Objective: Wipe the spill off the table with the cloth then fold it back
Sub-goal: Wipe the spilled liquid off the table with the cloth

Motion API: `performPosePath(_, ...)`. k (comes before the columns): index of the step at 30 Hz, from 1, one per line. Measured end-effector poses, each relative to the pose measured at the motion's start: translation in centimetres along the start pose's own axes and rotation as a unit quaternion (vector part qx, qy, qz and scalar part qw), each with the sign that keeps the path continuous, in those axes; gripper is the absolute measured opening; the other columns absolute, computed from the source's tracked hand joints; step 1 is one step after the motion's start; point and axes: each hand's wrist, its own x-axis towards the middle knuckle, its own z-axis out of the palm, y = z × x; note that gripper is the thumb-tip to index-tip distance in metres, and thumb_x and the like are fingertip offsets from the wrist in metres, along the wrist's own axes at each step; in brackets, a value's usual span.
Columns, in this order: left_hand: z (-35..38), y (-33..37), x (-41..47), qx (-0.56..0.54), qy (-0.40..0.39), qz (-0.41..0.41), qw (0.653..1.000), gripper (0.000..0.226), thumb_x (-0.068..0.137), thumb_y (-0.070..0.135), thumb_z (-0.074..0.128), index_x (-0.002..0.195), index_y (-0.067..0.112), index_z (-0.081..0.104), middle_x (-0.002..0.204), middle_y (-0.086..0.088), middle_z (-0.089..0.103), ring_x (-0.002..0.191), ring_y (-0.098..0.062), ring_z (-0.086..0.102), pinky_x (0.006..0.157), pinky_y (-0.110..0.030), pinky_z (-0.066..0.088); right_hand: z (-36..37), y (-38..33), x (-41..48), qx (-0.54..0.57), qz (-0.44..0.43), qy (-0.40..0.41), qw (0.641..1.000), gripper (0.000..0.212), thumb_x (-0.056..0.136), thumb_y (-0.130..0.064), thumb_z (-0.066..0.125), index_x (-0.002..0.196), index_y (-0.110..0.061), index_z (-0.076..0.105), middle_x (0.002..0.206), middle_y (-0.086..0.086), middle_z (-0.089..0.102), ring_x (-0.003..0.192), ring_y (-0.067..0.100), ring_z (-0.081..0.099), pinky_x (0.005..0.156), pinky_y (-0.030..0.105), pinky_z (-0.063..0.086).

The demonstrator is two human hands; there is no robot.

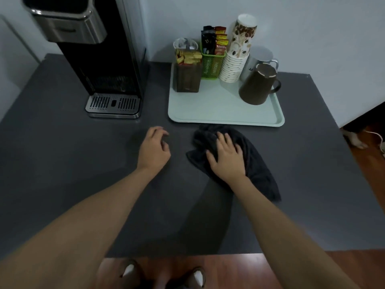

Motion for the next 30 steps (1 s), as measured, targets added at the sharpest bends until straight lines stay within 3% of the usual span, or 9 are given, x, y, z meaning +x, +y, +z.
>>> performPosePath(3, -3.9, -5.1, -0.1, 0.141, 0.021, -0.030, 0.989, 0.034, 0.085, 0.011, 0.048, 0.119, 0.006, 0.053, 0.136, -0.014, 0.049, 0.129, -0.030, 0.044, 0.102, -0.046, 0.035, 1.3, -4.5, -3.8, 0.017, -0.164, -0.028, 0.986, 0.053, 0.091, -0.038, 0.043, 0.140, -0.019, 0.037, 0.152, 0.001, 0.033, 0.143, 0.021, 0.023, 0.115, 0.046, 0.024)
performPosePath(7, -8.3, -11.6, -1.2, 0.273, -0.101, -0.131, 0.948, 0.064, 0.090, 0.058, 0.023, 0.146, 0.029, 0.016, 0.159, 0.001, 0.008, 0.147, -0.019, -0.001, 0.114, -0.057, 0.002, 1.0, -2.8, -8.7, 0.005, -0.328, -0.112, 0.938, 0.051, 0.092, -0.047, 0.036, 0.141, -0.034, 0.031, 0.153, -0.013, 0.024, 0.144, 0.012, 0.017, 0.114, 0.040, 0.010)
performPosePath(9, -8.7, -12.5, -1.5, 0.278, -0.116, -0.123, 0.946, 0.067, 0.086, 0.064, 0.013, 0.147, 0.035, 0.007, 0.160, 0.003, 0.001, 0.147, -0.018, -0.005, 0.114, -0.058, 0.000, 0.5, -1.3, -8.0, -0.014, -0.318, -0.102, 0.943, 0.052, 0.092, -0.050, 0.034, 0.141, -0.037, 0.029, 0.152, -0.015, 0.019, 0.144, 0.010, 0.015, 0.115, 0.039, 0.014)
performPosePath(12, -8.2, -12.2, -1.4, 0.273, -0.095, -0.114, 0.951, 0.066, 0.087, 0.063, 0.012, 0.146, 0.036, 0.008, 0.160, 0.004, 0.003, 0.147, -0.017, -0.003, 0.114, -0.058, 0.001, 0.2, -2.3, -4.7, -0.015, -0.178, -0.046, 0.983, 0.052, 0.092, -0.047, 0.036, 0.141, -0.032, 0.033, 0.152, -0.013, 0.021, 0.144, 0.013, 0.016, 0.113, 0.041, 0.023)
performPosePath(16, -8.1, -12.5, -1.6, 0.268, -0.084, -0.107, 0.954, 0.061, 0.089, 0.058, 0.012, 0.146, 0.035, 0.010, 0.159, 0.003, 0.006, 0.147, -0.017, -0.001, 0.113, -0.059, 0.001, 2.3, -8.7, 1.4, 0.011, -0.010, -0.015, 1.000, 0.052, 0.094, -0.043, 0.036, 0.144, -0.028, 0.027, 0.157, -0.008, 0.018, 0.145, 0.011, 0.008, 0.115, 0.044, 0.010)
performPosePath(21, -8.4, -12.3, -1.7, 0.254, -0.076, -0.096, 0.959, 0.052, 0.095, 0.043, 0.015, 0.146, 0.033, 0.015, 0.159, 0.003, 0.010, 0.147, -0.017, 0.002, 0.113, -0.060, 0.003, 3.9, -14.6, -0.7, 0.016, -0.185, -0.054, 0.981, 0.050, 0.092, -0.035, 0.043, 0.140, -0.022, 0.036, 0.154, -0.005, 0.028, 0.145, 0.014, 0.016, 0.114, 0.043, 0.018)
performPosePath(25, -9.8, -12.6, -1.0, 0.207, -0.075, -0.088, 0.971, 0.046, 0.095, 0.031, 0.031, 0.141, 0.033, 0.031, 0.156, 0.003, 0.022, 0.145, -0.018, 0.016, 0.113, -0.055, 0.011, 2.4, -11.0, -4.5, 0.017, -0.296, -0.097, 0.950, 0.046, 0.090, -0.036, 0.042, 0.136, -0.029, 0.041, 0.150, -0.014, 0.028, 0.143, 0.008, 0.016, 0.113, 0.031, 0.016)
performPosePath(28, -13.2, -14.7, 0.2, 0.222, -0.129, 0.021, 0.966, 0.045, 0.092, 0.027, 0.042, 0.136, 0.027, 0.042, 0.150, -0.001, 0.035, 0.136, -0.022, 0.033, 0.108, -0.046, 0.026, 1.1, -8.2, -4.1, 0.000, -0.277, -0.092, 0.956, 0.048, 0.089, -0.041, 0.037, 0.136, -0.031, 0.042, 0.149, -0.016, 0.026, 0.142, 0.009, 0.019, 0.111, 0.034, 0.023)
performPosePath(30, -15.7, -17.5, 0.6, 0.266, -0.121, 0.050, 0.955, 0.045, 0.091, 0.031, 0.042, 0.136, 0.026, 0.042, 0.149, -0.003, 0.038, 0.137, -0.022, 0.034, 0.109, -0.046, 0.025, 1.5, -9.0, -2.0, -0.008, -0.187, -0.046, 0.981, 0.051, 0.089, -0.043, 0.037, 0.137, -0.029, 0.042, 0.150, -0.012, 0.027, 0.142, 0.015, 0.024, 0.110, 0.040, 0.025)
